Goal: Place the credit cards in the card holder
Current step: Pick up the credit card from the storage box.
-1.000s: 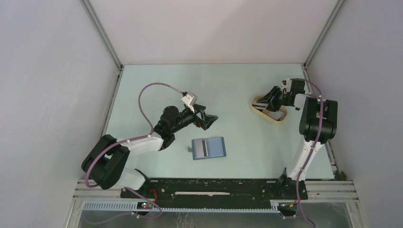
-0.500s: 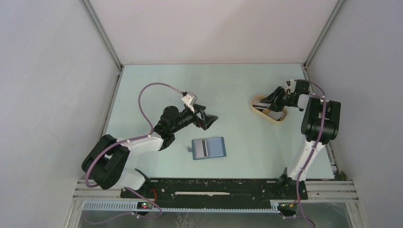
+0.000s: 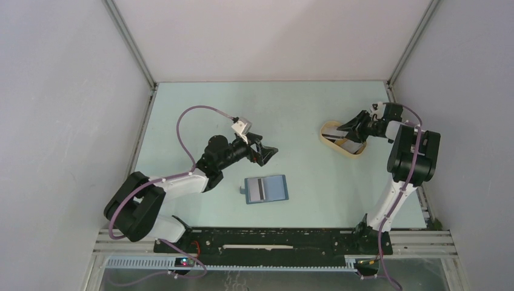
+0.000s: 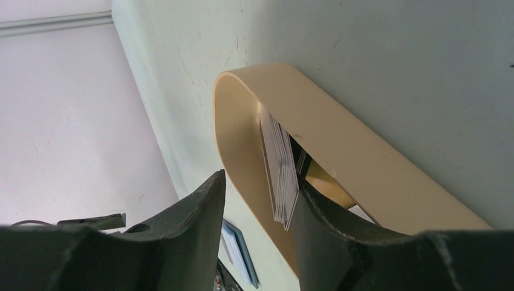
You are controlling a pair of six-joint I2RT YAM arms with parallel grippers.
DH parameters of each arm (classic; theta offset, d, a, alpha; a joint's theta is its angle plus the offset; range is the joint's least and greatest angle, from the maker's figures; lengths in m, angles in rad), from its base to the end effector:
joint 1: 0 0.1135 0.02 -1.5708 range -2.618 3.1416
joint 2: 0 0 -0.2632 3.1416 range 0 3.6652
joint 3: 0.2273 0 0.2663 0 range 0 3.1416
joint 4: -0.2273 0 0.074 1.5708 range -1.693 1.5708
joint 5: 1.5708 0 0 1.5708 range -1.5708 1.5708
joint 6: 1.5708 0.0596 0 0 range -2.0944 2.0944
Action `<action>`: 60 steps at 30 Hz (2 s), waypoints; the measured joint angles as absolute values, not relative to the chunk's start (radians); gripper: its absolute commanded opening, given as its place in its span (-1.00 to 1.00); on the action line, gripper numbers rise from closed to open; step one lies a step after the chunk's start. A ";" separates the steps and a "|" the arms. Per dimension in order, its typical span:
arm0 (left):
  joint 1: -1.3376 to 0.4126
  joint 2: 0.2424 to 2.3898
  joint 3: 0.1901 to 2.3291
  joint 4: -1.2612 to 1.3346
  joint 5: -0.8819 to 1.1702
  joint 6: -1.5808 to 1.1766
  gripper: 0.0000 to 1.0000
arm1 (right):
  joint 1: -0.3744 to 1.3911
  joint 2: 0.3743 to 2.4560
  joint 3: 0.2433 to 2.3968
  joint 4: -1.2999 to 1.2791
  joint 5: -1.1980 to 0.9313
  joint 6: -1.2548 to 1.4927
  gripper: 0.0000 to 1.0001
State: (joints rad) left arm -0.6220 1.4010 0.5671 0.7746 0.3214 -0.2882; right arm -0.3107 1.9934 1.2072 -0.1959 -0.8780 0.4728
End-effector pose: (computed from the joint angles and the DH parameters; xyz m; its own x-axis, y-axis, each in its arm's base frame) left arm 0.2529 -0.2045 0.2134 -0.2761 -0.1338 -0.9518 0.7621 0.5729 -0.3017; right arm 0.4101 -0.0835 0.1191 -0.8013 0.5628 -0.2029 0.1723 0.5419 0.8226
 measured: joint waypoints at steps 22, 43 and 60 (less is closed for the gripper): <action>-0.622 1.401 0.567 0.775 0.322 -0.288 0.94 | -0.374 1.966 1.205 -0.240 -0.918 0.435 -0.06; -0.622 1.401 0.567 0.775 0.323 -0.288 0.93 | -0.449 1.966 1.205 -0.306 -0.922 0.387 -0.20; -0.622 1.401 0.567 0.774 0.323 -0.288 0.93 | -0.483 1.966 1.198 -0.334 -0.939 0.356 -0.94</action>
State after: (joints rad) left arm -0.6220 1.4010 0.5671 0.7742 0.3225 -0.2882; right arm -0.4831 1.9659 1.1984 -0.3336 -0.9394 0.3557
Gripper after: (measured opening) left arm 0.971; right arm 0.097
